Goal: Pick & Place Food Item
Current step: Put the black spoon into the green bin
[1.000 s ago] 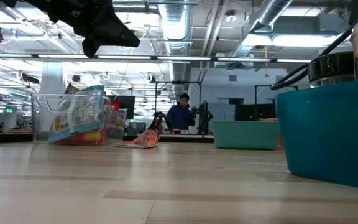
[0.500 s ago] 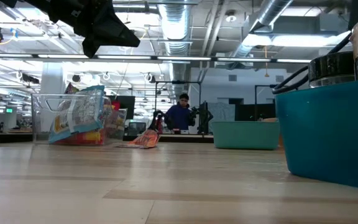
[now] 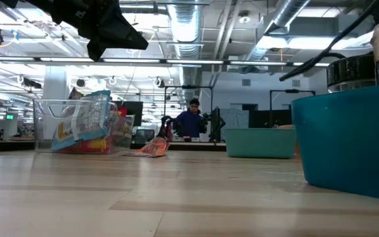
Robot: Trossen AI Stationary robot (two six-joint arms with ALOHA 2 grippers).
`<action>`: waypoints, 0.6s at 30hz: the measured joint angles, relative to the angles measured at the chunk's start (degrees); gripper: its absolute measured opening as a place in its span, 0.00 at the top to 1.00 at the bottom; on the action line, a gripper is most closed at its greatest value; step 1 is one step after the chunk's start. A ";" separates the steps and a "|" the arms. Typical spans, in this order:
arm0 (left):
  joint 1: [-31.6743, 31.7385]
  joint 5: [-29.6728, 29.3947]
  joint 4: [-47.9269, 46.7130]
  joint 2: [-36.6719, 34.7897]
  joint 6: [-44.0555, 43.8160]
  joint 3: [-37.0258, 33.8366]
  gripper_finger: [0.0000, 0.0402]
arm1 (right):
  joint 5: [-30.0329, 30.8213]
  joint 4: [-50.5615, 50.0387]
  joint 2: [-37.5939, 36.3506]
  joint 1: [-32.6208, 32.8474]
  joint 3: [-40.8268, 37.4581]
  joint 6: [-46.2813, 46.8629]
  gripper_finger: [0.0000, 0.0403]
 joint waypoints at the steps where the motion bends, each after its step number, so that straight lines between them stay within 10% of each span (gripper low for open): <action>1: 0.00 -0.02 0.02 0.00 0.00 0.00 1.00 | 0.59 0.46 0.01 0.00 0.00 -0.18 0.79; 18: 0.02 0.00 0.20 0.00 0.00 0.00 1.00 | 0.56 5.02 -0.07 0.02 -3.09 1.03 0.79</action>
